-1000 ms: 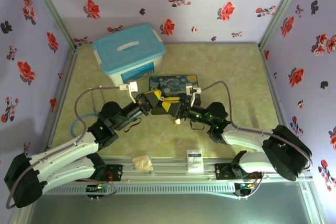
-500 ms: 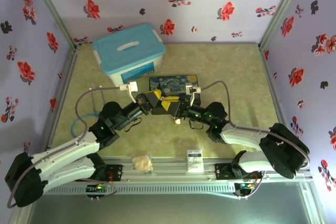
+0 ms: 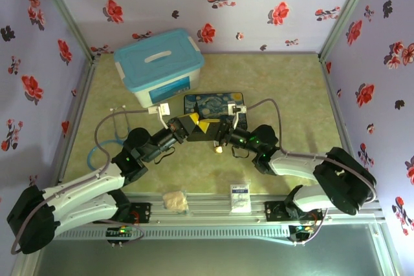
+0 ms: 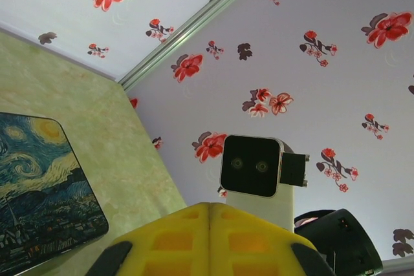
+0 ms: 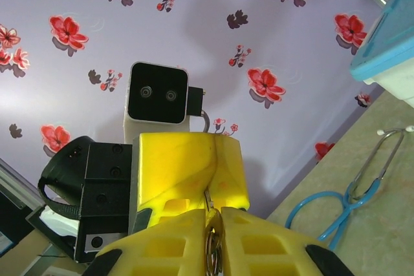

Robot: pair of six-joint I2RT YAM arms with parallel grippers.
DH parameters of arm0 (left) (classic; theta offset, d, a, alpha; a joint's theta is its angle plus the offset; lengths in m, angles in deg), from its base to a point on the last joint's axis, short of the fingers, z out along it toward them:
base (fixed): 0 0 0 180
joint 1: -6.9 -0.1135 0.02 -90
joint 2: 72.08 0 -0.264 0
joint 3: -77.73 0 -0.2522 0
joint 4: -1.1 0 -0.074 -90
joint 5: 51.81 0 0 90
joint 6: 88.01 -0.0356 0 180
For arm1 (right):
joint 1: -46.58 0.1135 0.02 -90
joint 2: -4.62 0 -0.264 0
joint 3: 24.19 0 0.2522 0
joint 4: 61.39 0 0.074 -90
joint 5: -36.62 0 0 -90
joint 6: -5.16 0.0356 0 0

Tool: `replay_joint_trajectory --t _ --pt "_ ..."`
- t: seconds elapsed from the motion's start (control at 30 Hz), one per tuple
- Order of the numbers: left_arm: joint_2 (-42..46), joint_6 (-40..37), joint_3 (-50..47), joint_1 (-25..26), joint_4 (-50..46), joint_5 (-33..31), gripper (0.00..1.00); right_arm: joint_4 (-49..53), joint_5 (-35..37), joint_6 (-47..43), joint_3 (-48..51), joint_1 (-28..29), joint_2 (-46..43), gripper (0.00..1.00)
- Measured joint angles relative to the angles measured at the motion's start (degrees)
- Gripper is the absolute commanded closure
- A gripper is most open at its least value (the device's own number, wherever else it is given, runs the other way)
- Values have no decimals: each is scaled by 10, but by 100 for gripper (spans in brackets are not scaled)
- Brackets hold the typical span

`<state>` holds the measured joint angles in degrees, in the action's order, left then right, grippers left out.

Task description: Unlock the padlock with the key

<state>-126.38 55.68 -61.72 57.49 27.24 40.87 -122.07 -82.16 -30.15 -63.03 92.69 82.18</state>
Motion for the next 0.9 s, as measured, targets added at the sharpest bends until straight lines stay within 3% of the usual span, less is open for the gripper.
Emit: replay_joint_trajectory --t 0.13,0.3,0.5,0.57,0.63,0.73,0.8,0.9 --pt "-4 0 -3 0 9 0 100 -10 -2 9 0 0 3 77" --pt "-7 6 -18 -5 33 0 100 -16 -11 18 -1 0 17 92" --pt "-15 15 -26 -11 60 0 100 -14 -10 23 -6 -2 23 100" --pt "-17 16 -27 -11 64 0 85 -14 -10 23 -7 -3 23 100" --pt "-16 19 -28 -15 61 -1 46 -11 -10 23 -7 -4 23 100" --pt "3 17 -24 -25 2 -18 25 34 -4 12 -6 -6 1 100" --pt "22 6 0 -28 -86 -40 12 90 8 -7 -6 -7 -31 100" --pt "36 -7 41 -29 -188 -73 1 190 32 -41 -6 -12 -87 100"
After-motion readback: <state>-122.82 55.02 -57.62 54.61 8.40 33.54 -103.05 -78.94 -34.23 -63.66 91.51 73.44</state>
